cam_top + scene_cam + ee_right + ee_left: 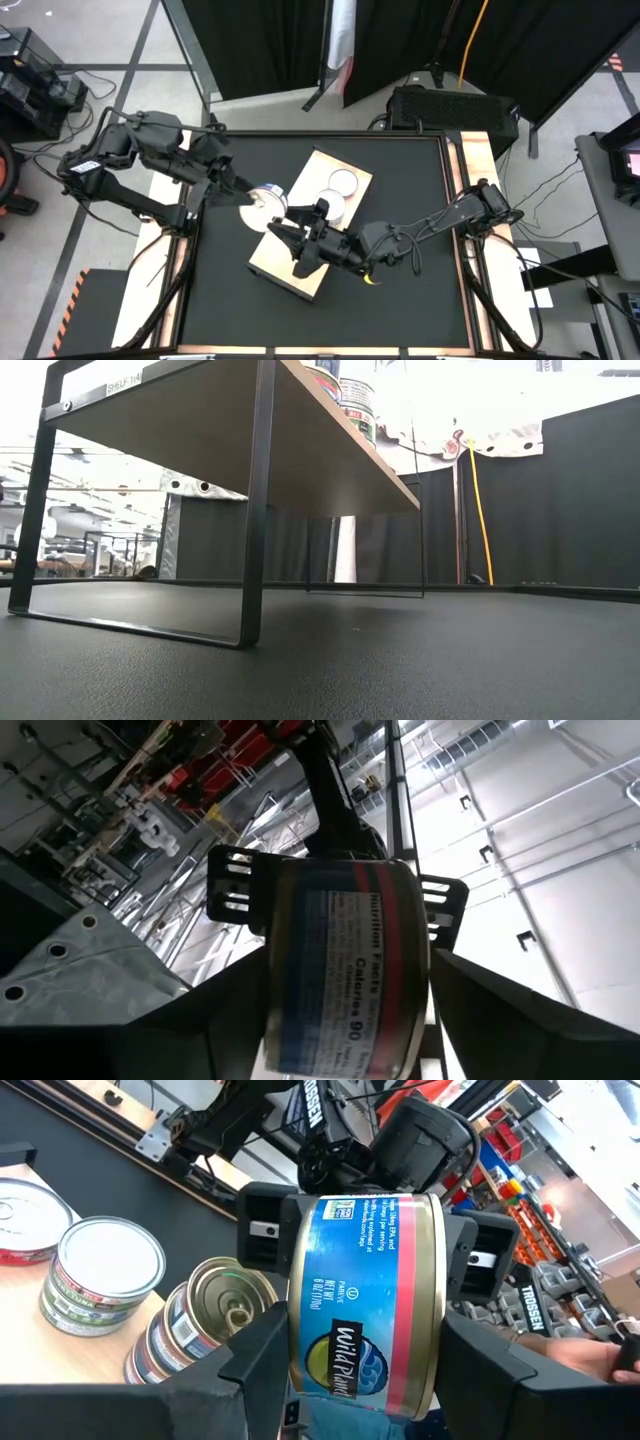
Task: Stack canned seafood by type on shelf
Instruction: Stack the blue tuna can on top of the other blue tuna cans on the shelf
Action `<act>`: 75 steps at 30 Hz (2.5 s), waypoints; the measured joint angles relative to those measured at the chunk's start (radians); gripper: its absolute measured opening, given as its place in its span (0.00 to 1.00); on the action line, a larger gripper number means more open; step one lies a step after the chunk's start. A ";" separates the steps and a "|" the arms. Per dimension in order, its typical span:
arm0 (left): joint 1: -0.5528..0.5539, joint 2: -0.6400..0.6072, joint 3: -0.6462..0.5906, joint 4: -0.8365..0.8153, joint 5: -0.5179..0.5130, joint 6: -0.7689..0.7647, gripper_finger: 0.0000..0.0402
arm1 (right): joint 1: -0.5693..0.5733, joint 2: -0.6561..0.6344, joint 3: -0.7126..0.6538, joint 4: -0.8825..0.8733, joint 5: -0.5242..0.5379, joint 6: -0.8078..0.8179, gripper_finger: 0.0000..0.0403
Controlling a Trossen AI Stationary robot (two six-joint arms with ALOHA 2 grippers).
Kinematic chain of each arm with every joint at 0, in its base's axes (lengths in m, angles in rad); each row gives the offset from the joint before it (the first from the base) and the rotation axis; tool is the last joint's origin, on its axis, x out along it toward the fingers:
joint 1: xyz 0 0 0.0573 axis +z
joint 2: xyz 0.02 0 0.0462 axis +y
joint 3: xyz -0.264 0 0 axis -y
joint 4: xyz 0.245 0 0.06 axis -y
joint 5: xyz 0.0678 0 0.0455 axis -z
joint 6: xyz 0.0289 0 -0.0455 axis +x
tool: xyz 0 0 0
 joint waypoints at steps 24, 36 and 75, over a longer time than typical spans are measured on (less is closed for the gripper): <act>-0.004 -0.005 0.000 0.061 -0.033 0.092 0.61 | -0.002 -0.001 -0.002 -0.008 0.000 0.071 0.49; -0.007 -0.132 0.028 0.104 -0.148 0.327 0.69 | 0.045 -0.001 -0.002 0.235 0.072 0.078 0.49; -0.253 -0.443 -0.640 0.441 -0.282 0.501 0.69 | 0.645 -0.295 0.001 0.639 0.478 0.252 0.49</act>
